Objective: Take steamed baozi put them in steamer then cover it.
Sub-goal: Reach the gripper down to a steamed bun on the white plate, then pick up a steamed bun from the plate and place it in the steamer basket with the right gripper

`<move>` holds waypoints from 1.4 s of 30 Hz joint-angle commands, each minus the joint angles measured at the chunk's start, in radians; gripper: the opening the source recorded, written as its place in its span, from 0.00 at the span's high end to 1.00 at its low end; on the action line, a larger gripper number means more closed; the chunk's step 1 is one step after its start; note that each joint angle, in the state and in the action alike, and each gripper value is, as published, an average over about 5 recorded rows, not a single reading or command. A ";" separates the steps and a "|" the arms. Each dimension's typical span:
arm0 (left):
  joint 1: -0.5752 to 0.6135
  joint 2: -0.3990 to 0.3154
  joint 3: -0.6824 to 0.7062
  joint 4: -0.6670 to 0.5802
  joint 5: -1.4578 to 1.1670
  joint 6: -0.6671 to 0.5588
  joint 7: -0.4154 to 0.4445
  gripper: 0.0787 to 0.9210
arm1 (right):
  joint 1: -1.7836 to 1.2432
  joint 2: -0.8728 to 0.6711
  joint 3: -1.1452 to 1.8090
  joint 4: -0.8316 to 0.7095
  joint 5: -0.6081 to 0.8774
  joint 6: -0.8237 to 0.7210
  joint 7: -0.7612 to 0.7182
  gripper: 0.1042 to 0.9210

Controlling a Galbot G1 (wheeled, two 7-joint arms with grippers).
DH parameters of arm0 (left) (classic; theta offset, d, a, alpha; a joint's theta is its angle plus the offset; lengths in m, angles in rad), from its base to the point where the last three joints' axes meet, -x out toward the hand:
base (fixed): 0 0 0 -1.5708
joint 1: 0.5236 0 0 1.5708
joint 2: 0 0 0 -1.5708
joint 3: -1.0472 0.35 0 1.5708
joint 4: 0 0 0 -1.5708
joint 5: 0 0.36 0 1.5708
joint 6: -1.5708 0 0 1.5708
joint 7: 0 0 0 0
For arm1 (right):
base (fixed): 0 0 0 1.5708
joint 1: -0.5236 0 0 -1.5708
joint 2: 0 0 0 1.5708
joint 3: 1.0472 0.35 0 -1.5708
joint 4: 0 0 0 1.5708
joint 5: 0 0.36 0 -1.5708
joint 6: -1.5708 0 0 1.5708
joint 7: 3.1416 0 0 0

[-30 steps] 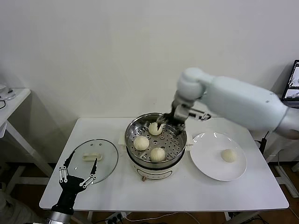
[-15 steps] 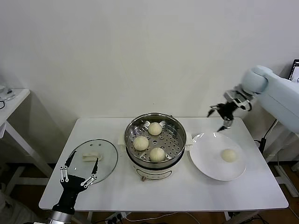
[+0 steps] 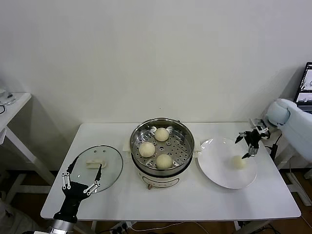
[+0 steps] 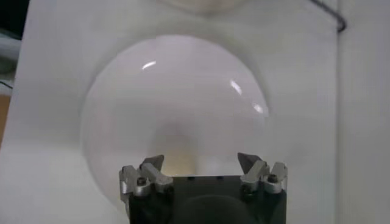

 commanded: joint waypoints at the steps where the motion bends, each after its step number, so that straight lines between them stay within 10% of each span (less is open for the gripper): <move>1: 0.008 0.000 -0.002 0.001 0.000 -0.003 -0.001 0.12 | -0.107 0.050 0.081 -0.093 -0.078 -0.002 0.024 0.12; 16: 0.009 0.000 0.000 0.007 0.001 -0.006 -0.002 0.12 | -0.120 0.093 0.097 -0.145 -0.128 0.009 0.048 0.13; 29: 0.005 -0.003 -0.003 0.010 0.001 -0.006 -0.002 0.12 | -0.099 0.091 0.086 -0.125 -0.155 0.011 0.028 0.39; 42: -0.007 -0.001 0.003 0.010 0.001 0.000 -0.001 0.12 | 0.349 0.047 -0.275 0.194 0.136 -0.094 -0.187 0.40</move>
